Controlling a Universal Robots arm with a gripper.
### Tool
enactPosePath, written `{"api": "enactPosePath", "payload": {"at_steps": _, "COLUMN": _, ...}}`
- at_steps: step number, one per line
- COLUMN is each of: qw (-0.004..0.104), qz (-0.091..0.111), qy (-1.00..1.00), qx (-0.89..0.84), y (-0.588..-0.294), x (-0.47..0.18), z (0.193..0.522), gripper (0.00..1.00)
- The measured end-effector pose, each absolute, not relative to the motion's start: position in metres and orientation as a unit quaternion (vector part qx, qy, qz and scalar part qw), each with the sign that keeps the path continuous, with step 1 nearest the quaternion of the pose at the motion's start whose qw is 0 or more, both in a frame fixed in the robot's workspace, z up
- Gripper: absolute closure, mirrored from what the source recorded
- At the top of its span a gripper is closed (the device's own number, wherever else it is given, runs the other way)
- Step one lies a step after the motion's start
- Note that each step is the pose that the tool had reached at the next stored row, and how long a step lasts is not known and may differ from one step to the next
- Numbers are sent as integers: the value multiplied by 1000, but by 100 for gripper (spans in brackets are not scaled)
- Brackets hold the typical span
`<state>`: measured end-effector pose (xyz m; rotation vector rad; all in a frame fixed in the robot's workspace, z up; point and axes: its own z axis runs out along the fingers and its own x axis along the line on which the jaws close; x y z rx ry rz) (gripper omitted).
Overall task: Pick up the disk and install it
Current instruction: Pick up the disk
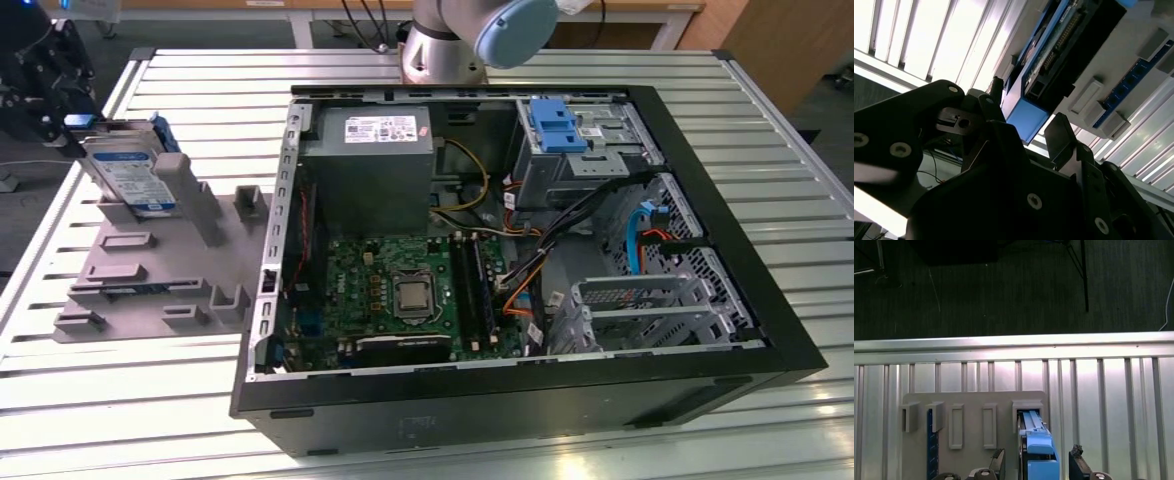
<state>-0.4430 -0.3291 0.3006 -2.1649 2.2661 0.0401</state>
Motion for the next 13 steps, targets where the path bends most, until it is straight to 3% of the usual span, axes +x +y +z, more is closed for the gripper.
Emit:
{"api": "enactPosePath", "payload": {"at_steps": 7, "qw": 4, "qz": 13, "qy": 723, "qx": -691, "y": -329, "x": -445, "z": 294, "gripper": 41}}
{"api": "enactPosePath", "payload": {"at_steps": 8, "qw": 4, "qz": 13, "qy": 723, "qx": -691, "y": -329, "x": -445, "z": 293, "gripper": 48}}
{"api": "enactPosePath", "payload": {"at_steps": 13, "qw": 4, "qz": 13, "qy": 723, "qx": -691, "y": -329, "x": -445, "z": 291, "gripper": 48}}
